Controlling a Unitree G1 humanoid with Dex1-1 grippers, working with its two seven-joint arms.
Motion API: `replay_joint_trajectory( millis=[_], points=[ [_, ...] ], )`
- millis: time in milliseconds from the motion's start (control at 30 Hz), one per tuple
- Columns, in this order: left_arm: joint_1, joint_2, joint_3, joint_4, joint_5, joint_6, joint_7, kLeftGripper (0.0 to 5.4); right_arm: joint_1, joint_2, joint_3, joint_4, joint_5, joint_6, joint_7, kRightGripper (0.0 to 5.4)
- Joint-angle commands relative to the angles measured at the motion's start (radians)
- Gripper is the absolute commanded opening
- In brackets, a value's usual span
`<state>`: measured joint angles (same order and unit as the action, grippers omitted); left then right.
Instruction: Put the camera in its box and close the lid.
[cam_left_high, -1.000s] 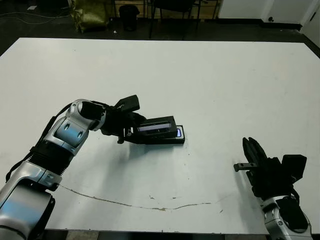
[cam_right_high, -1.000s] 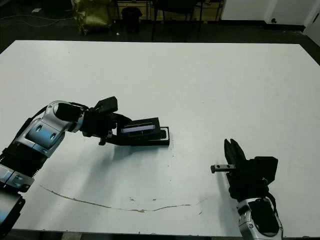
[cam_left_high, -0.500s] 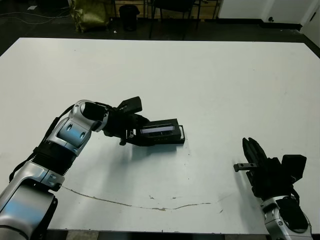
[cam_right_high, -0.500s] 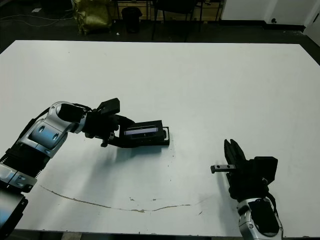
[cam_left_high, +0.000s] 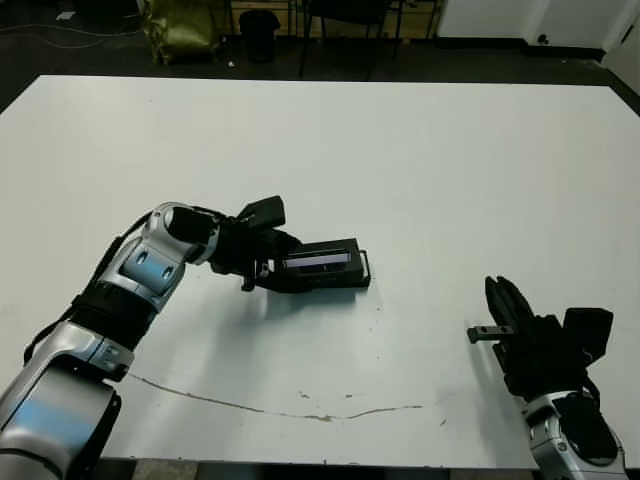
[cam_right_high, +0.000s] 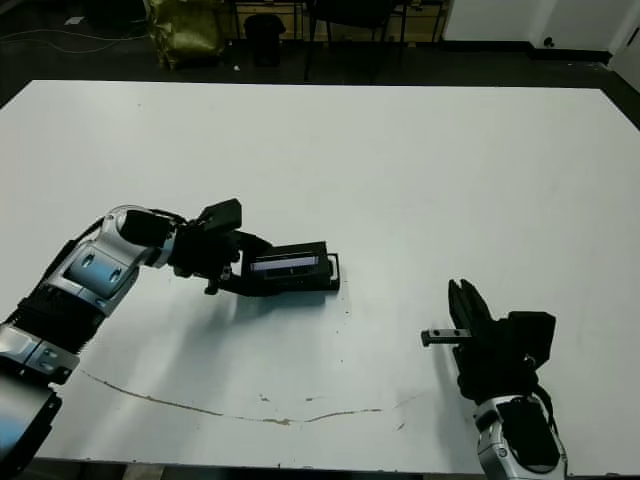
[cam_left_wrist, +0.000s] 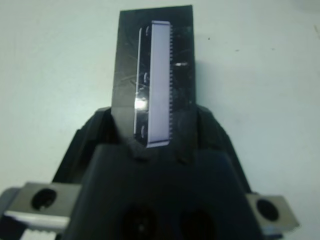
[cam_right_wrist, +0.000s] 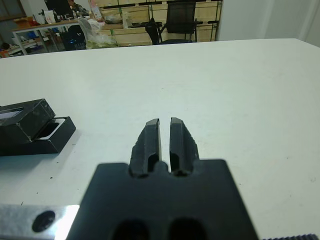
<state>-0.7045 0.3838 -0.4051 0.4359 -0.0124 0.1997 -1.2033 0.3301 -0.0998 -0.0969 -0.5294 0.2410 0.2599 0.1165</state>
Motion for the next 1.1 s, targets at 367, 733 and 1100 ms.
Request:
replay_joint_trajectory(
  millis=[367, 733, 1100],
  points=[
    [-0.058, -0.031, -0.043, 0.075, 0.071, -0.017, -0.015, 2.54, 0.019, 0.007, 0.003, 0.014, -0.002, 0.001, -0.002, 0.0],
    [-0.085, -0.061, -0.045, 0.114, 0.089, -0.048, -0.022, 2.54, 0.022, 0.007, 0.007, 0.013, 0.0, 0.005, -0.004, 0.0],
    [-0.082, -0.086, -0.04, 0.158, 0.08, -0.04, -0.027, 2.54, 0.026, 0.004, 0.001, 0.018, 0.009, -0.005, 0.007, 0.0]
  ],
)
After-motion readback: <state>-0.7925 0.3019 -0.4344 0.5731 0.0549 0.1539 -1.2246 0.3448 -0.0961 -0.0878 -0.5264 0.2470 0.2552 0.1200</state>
